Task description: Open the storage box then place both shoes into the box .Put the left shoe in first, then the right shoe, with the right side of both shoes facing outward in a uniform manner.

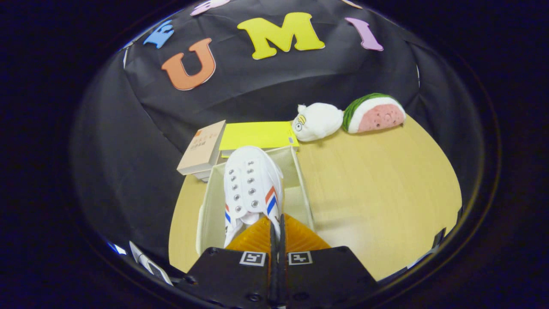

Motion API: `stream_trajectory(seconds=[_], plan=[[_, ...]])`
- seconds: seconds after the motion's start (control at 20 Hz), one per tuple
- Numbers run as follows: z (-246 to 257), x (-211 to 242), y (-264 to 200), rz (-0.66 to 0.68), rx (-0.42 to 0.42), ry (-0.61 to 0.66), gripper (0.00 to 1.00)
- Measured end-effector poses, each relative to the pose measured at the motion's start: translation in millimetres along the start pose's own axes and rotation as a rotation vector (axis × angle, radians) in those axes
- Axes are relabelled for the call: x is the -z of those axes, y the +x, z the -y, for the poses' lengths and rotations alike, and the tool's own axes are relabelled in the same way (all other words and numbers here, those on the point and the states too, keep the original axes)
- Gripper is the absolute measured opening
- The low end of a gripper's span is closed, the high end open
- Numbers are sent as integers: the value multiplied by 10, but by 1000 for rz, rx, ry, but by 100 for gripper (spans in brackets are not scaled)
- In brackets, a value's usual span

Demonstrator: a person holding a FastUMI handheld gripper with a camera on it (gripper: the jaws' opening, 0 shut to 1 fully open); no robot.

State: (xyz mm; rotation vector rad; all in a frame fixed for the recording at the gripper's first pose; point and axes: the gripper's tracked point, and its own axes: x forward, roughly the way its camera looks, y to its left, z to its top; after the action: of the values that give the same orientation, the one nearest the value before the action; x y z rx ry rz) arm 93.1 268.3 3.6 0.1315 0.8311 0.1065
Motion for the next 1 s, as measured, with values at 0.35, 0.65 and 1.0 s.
stream_trajectory(seconds=[0.35,0.65,1.0], plan=[[174,186,339,3,117,-4,5],[105,303,412,4,116,-40,7],[75,115,-186,241,69,-44,67]])
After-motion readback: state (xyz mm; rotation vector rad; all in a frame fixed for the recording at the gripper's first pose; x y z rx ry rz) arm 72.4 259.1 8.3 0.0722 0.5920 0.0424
